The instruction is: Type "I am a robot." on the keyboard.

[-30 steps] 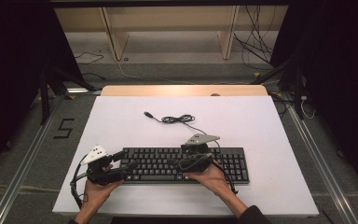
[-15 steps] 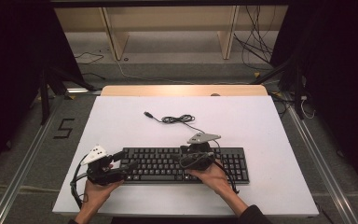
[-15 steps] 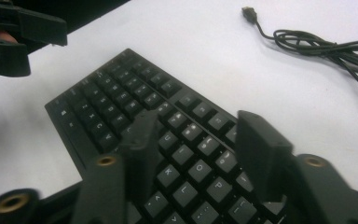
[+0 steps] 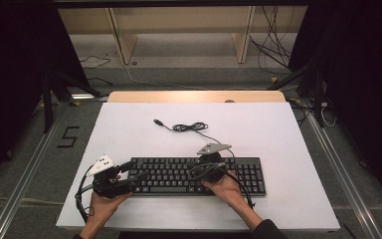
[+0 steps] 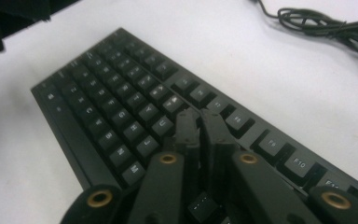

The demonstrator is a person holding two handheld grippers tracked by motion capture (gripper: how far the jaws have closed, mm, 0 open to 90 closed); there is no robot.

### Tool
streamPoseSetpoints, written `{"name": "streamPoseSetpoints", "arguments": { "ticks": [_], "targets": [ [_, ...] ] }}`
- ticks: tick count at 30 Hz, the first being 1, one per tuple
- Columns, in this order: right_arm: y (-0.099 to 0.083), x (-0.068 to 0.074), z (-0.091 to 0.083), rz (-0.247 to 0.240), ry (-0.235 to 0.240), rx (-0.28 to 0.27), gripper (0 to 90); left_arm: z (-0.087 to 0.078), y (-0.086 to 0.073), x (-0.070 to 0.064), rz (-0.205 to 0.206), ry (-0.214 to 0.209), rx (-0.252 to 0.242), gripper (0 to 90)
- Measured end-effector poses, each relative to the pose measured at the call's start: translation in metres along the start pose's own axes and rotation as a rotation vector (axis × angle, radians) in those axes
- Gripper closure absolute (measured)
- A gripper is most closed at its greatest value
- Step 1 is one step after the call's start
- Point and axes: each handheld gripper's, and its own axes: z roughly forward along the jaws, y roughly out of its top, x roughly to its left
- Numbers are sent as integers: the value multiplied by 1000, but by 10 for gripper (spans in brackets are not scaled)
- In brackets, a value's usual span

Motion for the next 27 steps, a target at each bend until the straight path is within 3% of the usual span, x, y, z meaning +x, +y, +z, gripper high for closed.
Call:
{"name": "streamPoseSetpoints", "arguments": {
  "ticks": [14, 27],
  "targets": [
    [-5, 2, 22, -10, -31, 80, 900, 0, 0, 0, 1, -1, 1, 271],
    [-8, 6, 29, -40, -71, 88, 900, 0, 0, -1, 4, -1, 5, 271]
  ]
}}
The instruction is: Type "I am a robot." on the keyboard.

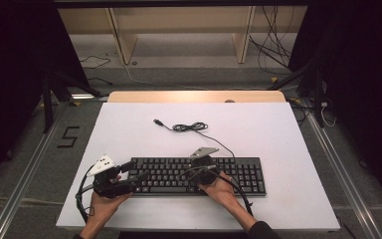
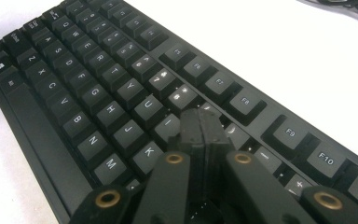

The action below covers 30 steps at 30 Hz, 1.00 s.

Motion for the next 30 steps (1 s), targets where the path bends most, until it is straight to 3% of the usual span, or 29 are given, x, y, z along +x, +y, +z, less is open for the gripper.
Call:
{"name": "streamPoseSetpoints", "arguments": {
  "ticks": [6, 13, 22, 30],
  "targets": [
    [1, -2, -4, 37, 15, -14, 898, 0, 0, 1, -6, 2, -6, 271],
    [4, -3, -18, 65, 48, -92, 778, 0, 0, 1, -4, 2, -3, 271],
    [4, 2, -33, 61, 85, -145, 501, 2, 0, 1, -4, -1, 7, 288],
    [-5, 4, -52, 44, 114, -219, 426, 7, 0, -2, 4, -10, 20, 310]
  ]
}}
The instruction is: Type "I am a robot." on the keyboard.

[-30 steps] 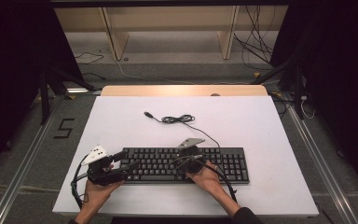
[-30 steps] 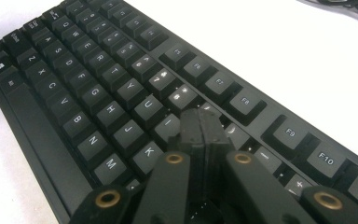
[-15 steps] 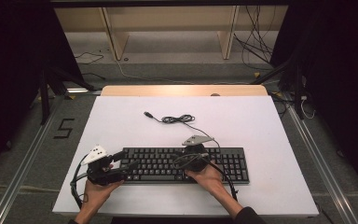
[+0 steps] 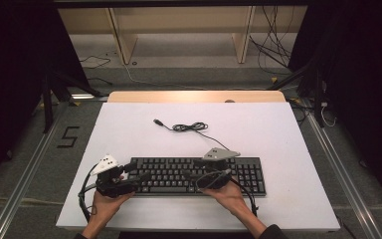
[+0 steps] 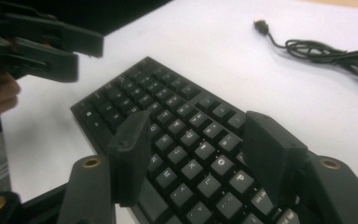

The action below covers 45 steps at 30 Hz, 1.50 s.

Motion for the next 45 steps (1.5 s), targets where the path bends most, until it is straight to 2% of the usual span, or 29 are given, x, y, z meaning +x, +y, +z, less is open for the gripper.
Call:
{"name": "streamPoseSetpoints", "arguments": {
  "ticks": [5, 11, 17, 22, 26, 34, 45],
  "targets": [
    [-5, -3, -20, 1, 2, -55, 391, 2, 1, -1, 7, -4, 6, 310],
    [-13, -8, -41, 7, -17, -97, 358, 4, 2, -2, -2, -11, 9, 310],
    [-22, -11, -53, 14, -29, -106, 287, 7, 4, -2, -4, -18, 18, 304],
    [-27, -12, -62, 14, -43, -118, 278, 14, 7, -5, 7, -16, 39, 304],
    [-29, -12, -67, 18, -51, -127, 278, 20, 9, -7, 19, -11, 58, 337],
    [-34, -13, -72, 20, -53, -128, 279, 35, 13, -7, 36, -18, 110, 528],
    [-34, -12, -72, 21, -51, -134, 279, 58, 17, -10, 85, -27, 192, 789]
  ]
}}
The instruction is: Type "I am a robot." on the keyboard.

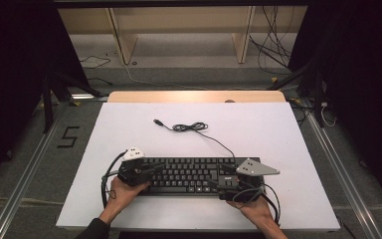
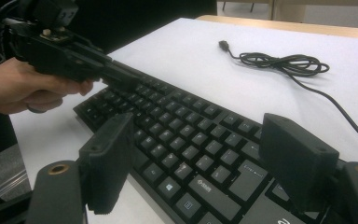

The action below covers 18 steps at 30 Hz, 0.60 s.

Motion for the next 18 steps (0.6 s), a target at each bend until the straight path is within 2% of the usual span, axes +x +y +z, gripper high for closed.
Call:
{"name": "streamPoseSetpoints", "arguments": {
  "ticks": [7, 18],
  "targets": [
    [-1, 1, 1, -3, 3, 6, 279, 14, -1, 2, 14, 0, 55, 886],
    [-1, 1, 3, -3, 6, 11, 280, 24, 1, 2, 31, 6, 93, 890]
  ]
}}
